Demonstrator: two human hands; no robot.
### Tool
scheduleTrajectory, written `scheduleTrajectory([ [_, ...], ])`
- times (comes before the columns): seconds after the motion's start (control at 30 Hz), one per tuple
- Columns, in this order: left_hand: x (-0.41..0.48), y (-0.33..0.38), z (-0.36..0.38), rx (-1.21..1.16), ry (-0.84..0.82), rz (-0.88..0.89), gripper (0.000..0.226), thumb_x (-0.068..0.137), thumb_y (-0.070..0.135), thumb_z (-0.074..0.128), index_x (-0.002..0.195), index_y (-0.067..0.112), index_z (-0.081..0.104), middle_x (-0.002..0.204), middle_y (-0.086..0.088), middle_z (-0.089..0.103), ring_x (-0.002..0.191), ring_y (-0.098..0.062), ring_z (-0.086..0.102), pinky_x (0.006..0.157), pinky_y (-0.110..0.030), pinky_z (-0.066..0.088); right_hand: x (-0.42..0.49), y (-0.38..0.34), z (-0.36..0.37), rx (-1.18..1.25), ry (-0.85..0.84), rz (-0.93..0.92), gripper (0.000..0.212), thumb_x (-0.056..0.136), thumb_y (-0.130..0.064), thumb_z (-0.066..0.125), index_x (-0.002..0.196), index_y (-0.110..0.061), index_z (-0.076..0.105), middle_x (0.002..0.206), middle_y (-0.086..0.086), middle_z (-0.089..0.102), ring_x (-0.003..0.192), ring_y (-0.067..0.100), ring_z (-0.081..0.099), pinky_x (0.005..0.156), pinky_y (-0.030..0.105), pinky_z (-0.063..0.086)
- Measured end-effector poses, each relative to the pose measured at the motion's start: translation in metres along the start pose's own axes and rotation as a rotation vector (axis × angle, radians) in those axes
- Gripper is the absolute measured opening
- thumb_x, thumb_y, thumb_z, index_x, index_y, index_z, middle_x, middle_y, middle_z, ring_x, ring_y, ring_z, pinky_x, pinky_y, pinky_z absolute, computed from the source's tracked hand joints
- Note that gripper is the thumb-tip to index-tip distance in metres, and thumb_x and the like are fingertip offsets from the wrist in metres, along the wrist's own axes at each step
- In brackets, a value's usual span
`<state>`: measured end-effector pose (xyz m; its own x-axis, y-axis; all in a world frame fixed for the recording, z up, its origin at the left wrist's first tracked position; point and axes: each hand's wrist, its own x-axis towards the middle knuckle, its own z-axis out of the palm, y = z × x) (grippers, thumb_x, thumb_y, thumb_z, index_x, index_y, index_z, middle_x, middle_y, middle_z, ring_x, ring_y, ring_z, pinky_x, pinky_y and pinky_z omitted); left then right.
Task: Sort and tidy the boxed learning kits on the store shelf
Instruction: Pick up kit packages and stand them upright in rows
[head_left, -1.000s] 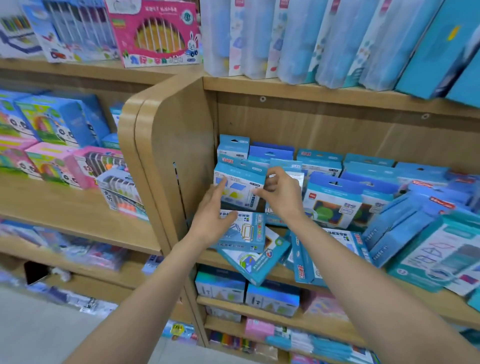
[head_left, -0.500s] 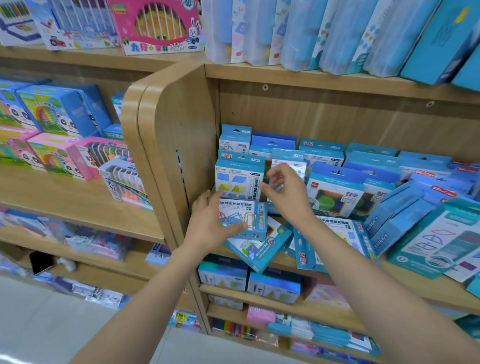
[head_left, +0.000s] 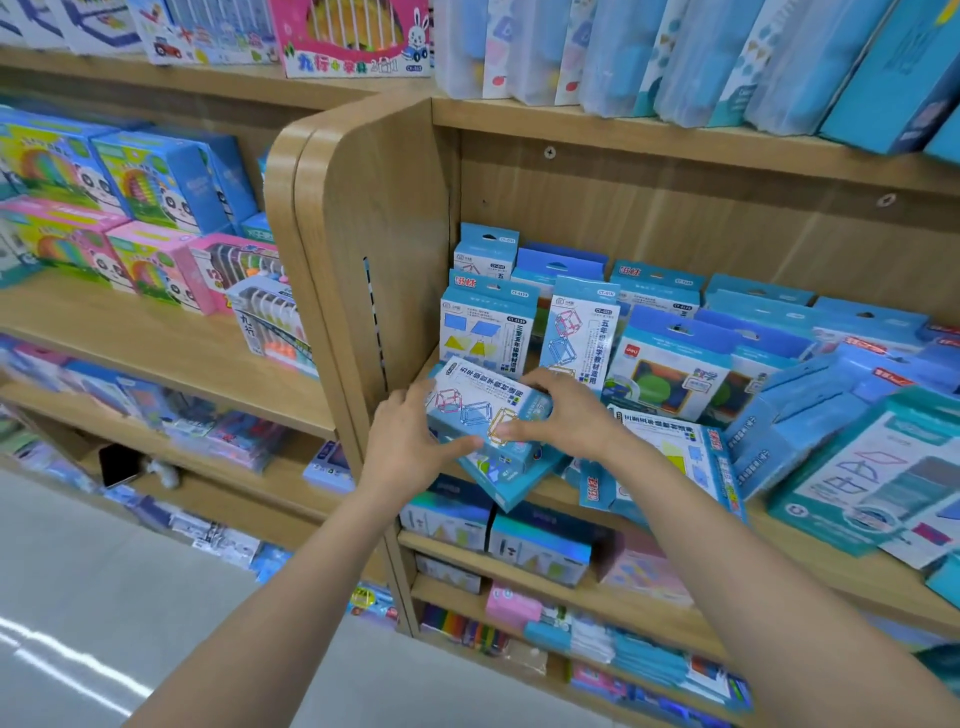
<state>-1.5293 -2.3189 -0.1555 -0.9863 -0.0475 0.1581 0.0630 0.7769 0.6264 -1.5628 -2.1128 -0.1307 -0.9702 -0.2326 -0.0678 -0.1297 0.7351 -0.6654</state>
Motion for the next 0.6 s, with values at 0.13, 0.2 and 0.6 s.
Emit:
scheduleTrajectory([
  [0.13, 0.001, 0.002, -0.004, -0.219, 0.02, -0.062, 0.082, 0.071, 0.045, 0.079, 0.137, 0.019, 0.039, 0.118, 0.0, 0.057, 0.109, -0.017, 0.056, 0.087, -0.036, 0.048, -0.008, 0.001, -0.011, 0.23, 0.049, -0.059, 0.058, 0.068, -0.026, 0.086, 0.117, -0.025, 0.056, 0.109, -0.009, 0.062, 0.1, 0.013, 0.059, 0.084, 0.028, 0.047],
  [0.2, 0.003, 0.003, -0.008, -0.375, -0.023, -0.152, 0.081, 0.076, 0.046, 0.075, 0.141, 0.017, 0.036, 0.121, 0.0, 0.058, 0.107, -0.016, 0.058, 0.091, -0.039, 0.05, -0.012, 0.003, -0.014, 0.331, 0.087, -0.068, 0.053, 0.068, -0.022, 0.086, 0.113, -0.027, 0.059, 0.113, -0.009, 0.062, 0.102, 0.009, 0.059, 0.086, 0.023, 0.047],
  [0.6, 0.017, 0.003, -0.016, -0.831, -0.157, -0.329, 0.044, 0.084, 0.025, 0.072, 0.116, 0.011, 0.045, 0.102, -0.005, 0.067, 0.079, -0.01, 0.067, 0.055, -0.016, 0.051, -0.045, -0.011, 0.005, 0.447, 0.213, 0.052, 0.046, 0.073, -0.018, 0.083, 0.108, -0.017, 0.054, 0.112, 0.001, 0.06, 0.097, 0.011, 0.061, 0.082, 0.025, 0.052],
])
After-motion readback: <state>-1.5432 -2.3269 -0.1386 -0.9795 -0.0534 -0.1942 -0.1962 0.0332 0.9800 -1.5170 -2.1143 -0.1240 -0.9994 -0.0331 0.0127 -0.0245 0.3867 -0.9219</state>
